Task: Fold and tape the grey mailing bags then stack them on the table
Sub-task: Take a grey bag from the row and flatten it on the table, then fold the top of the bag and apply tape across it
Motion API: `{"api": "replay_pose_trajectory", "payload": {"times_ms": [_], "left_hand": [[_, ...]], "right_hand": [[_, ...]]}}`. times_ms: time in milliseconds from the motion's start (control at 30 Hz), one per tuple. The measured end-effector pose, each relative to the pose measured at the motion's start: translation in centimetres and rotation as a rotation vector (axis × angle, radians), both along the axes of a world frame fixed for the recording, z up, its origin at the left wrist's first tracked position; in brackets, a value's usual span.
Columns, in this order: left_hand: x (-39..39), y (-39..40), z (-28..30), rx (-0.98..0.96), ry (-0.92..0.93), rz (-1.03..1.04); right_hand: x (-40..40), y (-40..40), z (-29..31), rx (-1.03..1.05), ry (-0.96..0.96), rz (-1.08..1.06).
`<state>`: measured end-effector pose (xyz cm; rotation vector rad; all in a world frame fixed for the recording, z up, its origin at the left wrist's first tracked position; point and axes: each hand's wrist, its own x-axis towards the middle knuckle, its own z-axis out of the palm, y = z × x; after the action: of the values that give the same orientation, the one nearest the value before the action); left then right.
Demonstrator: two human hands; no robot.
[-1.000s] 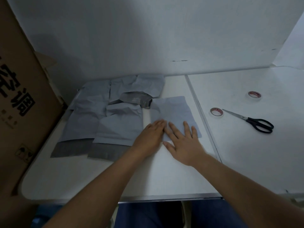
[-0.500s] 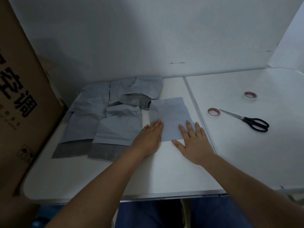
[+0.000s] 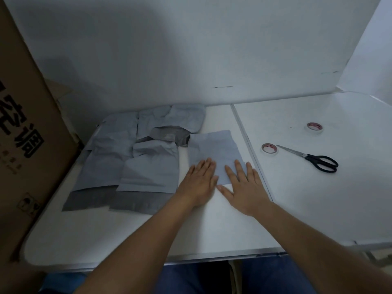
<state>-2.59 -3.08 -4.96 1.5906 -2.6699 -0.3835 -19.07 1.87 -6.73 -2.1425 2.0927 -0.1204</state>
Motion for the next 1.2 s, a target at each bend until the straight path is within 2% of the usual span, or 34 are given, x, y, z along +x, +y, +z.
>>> {"api": "replay_pose_trajectory", "payload": {"times_ms": [267, 400, 467, 600, 667, 800, 967, 1033, 1100, 1133, 1200], "left_hand": [[0.3, 2.4, -0.2, 0.023, -0.007, -0.016], [0.2, 2.8, 0.9, 0.045, -0.053, -0.005], [-0.2, 2.5, 1.9, 0.042, -0.063, -0.002], [-1.2, 1.3, 3.6, -0.044, -0.056, -0.010], [-1.7, 0.3, 4.3, -0.072, -0.054, -0.026], [-2.9, -2.1, 5.7, -0.126, -0.069, -0.074], [-4.8, -4.6, 6.9, -0.120, -0.089, -0.138], [-5.5, -5.5, 7.1, -0.109, -0.022, -0.155], [-6.2, -6.2, 7.0, -0.081, 0.122, -0.147], [-6.6, -6.5, 7.0, -0.056, 0.208, -0.123], [-7.4, -7.0, 7.1, -0.023, 0.372, -0.078]], "right_hand": [[0.3, 2.8, 0.3, -0.005, -0.010, -0.001], [-0.7, 2.2, 1.8, -0.245, -0.143, -0.064], [-2.2, 0.9, 2.3, -0.371, -0.290, -0.142], [-6.4, -1.0, 3.3, -0.418, -0.465, -0.373], [-8.1, -1.5, 3.7, -0.438, -0.504, -0.419], [-10.5, -3.5, 3.7, -0.455, -0.491, -0.365], [-12.2, -5.5, 2.9, -0.278, -0.354, -0.240], [-12.5, -5.8, 2.6, -0.293, -0.346, -0.233], [-12.3, -6.4, 3.0, -0.374, -0.419, -0.234], [-11.9, -6.9, 3.7, -0.411, -0.491, -0.246], [-10.8, -7.6, 5.6, -0.379, -0.764, -0.328]]}}
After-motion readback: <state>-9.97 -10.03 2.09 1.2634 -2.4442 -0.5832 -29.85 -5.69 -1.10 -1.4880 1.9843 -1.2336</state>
